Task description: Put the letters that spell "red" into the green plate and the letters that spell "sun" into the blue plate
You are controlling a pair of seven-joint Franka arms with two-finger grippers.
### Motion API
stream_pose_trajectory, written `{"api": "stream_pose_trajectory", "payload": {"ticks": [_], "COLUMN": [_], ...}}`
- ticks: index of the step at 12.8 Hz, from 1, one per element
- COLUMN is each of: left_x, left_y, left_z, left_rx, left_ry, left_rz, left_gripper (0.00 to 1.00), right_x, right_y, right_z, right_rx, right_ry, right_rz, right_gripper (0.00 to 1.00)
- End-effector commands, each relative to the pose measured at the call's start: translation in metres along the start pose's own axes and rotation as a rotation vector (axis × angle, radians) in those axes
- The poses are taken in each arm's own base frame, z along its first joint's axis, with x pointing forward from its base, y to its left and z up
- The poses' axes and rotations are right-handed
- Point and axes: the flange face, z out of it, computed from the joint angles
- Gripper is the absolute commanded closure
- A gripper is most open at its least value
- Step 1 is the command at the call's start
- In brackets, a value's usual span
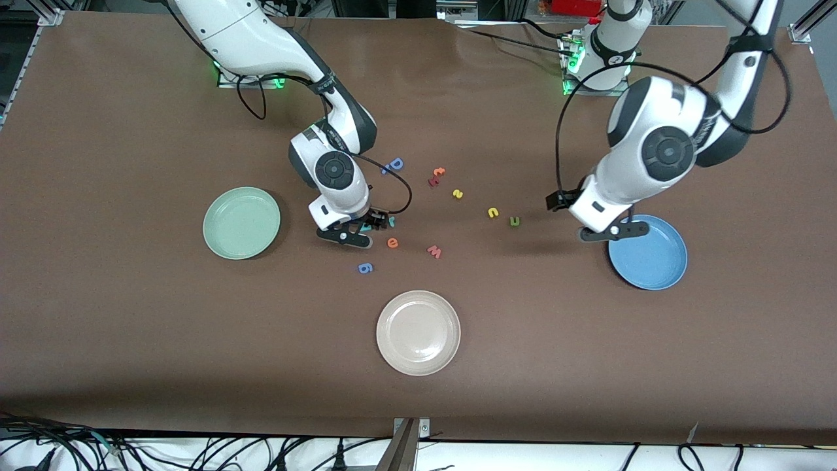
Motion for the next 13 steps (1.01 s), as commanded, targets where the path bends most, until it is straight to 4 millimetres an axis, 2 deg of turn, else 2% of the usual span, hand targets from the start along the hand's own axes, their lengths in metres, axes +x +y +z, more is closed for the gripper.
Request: {"api": "stream_pose_trajectory", "payload": {"ticks": [1, 2, 4, 5, 7, 9, 11, 13], "left_x": [0.002, 0.003, -0.005, -0.009, -0.014, -0.014, -0.015, -0.012], "left_y": [0.02, 0.021, 0.037, 0.041, 0.047, 0.047, 0.046, 0.048], "left_z": [0.03, 0.048, 0.088, 0.1, 0.114, 0.123, 0.142, 0.153], "left_rx": [-0.032, -0.041, -0.055, -0.057, -0.047, -0.044, -0.048, -0.054], "left_ry": [-0.001, 0.017, 0.032, 0.033, 0.023, 0.01, 0.01, 0.011], "left_rz": [0.017, 0.023, 0.061, 0.071, 0.112, 0.215, 0.204, 0.195], "left_gripper": [0.0, 0.0, 0.0, 0.0, 0.0, 0.0, 0.01, 0.08], "right_x": [-0.003, -0.001, 0.001, 0.003, 0.004, 0.003, 0.0, 0.002], "right_y": [-0.002, 0.0, 0.001, 0.002, 0.001, 0.001, 0.0, 0.001], "right_z": [0.006, 0.007, 0.007, 0.007, 0.005, 0.006, 0.009, 0.006], "right_rx": [0.005, 0.004, -0.005, -0.009, 0.001, 0.0, -0.005, -0.005], "right_ry": [0.03, 0.043, 0.058, 0.065, 0.075, 0.074, 0.07, 0.073], "right_rz": [-0.004, -0.011, -0.028, -0.032, -0.035, -0.037, -0.041, -0.042], "right_gripper": [0.42, 0.43, 0.46, 0.46, 0.52, 0.68, 0.82, 0.85]}}
